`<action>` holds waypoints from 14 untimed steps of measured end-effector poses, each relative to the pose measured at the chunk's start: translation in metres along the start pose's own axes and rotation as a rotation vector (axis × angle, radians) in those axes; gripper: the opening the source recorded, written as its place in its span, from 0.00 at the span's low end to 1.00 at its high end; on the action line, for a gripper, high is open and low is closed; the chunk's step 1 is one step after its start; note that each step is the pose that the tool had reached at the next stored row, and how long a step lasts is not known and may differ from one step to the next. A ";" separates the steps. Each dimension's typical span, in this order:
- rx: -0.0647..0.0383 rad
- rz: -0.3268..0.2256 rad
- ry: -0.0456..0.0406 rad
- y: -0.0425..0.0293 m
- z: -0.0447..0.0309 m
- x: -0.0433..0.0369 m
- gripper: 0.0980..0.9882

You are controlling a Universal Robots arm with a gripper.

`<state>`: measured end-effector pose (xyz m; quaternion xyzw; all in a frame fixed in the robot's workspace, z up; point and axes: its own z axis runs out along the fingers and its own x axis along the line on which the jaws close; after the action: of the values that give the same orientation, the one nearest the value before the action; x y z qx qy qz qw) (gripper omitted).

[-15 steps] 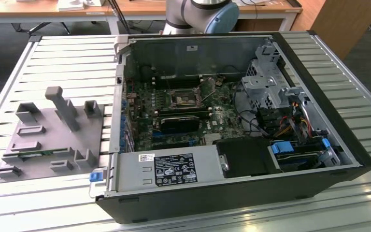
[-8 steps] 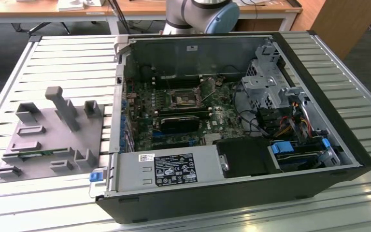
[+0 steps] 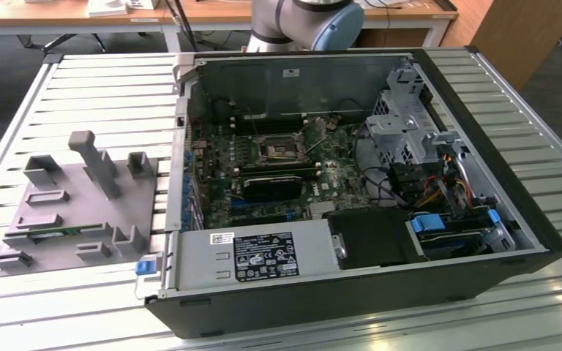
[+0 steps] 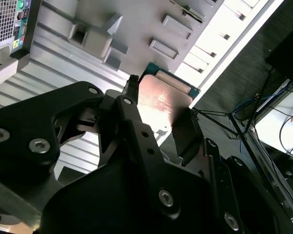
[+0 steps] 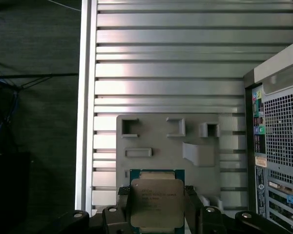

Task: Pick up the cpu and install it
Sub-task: 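Pick up the cpu and move it towards the insertion slot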

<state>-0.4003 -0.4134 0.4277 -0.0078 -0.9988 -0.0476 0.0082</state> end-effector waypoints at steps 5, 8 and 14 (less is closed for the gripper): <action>0.000 0.000 0.0010 0.0003 -0.0001 -0.0153 0.48; 0.000 0.000 0.0013 0.0004 -0.0002 -0.0239 0.48; 0.000 0.000 0.0016 0.0006 -0.0004 -0.0383 0.48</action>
<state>-0.3620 -0.4134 0.4275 -0.0079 -0.9988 -0.0477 0.0090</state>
